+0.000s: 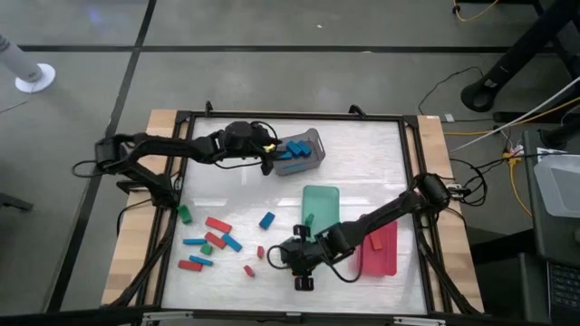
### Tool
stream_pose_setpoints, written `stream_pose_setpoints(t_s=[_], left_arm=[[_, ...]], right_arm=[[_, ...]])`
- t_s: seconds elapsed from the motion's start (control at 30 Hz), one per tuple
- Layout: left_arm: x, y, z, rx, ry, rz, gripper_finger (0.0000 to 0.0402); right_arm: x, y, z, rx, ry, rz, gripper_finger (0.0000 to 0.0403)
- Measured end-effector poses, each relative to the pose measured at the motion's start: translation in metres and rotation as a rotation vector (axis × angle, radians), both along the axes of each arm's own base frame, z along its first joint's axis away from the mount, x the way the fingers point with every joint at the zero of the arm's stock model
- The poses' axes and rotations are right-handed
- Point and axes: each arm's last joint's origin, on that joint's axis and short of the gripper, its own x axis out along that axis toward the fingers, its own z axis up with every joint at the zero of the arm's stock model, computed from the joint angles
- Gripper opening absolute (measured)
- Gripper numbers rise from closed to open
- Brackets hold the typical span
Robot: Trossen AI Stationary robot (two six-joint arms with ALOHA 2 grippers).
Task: Sort blocks
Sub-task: Put the red arch block into the pink bin
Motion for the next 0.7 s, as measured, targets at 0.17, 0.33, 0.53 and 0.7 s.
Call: stream_pose_setpoints(t_s=[0.17, 0.33, 0.53, 0.7], left_arm=[[-0.016, -0.006, 0.013, -0.011, 0.044, -0.003, 0.0184], [-0.029, -0.012, 0.02, -0.017, 0.111, -0.015, 0.0184], [-0.037, -0.018, 0.015, -0.034, 0.21, -0.039, 0.0184], [-0.039, -0.025, 0.01, -0.056, 0.275, -0.06, 0.0184]], right_arm=[[-0.01, 0.014, 0.002, 0.113, 0.044, -0.254, 0.0163], [-0.018, 0.021, -0.001, 0.242, 0.084, -0.508, 0.0163], [-0.021, 0.024, -0.013, 0.296, 0.135, -0.693, 0.0163], [-0.016, 0.027, -0.033, 0.314, 0.171, -0.755, 0.0163]])
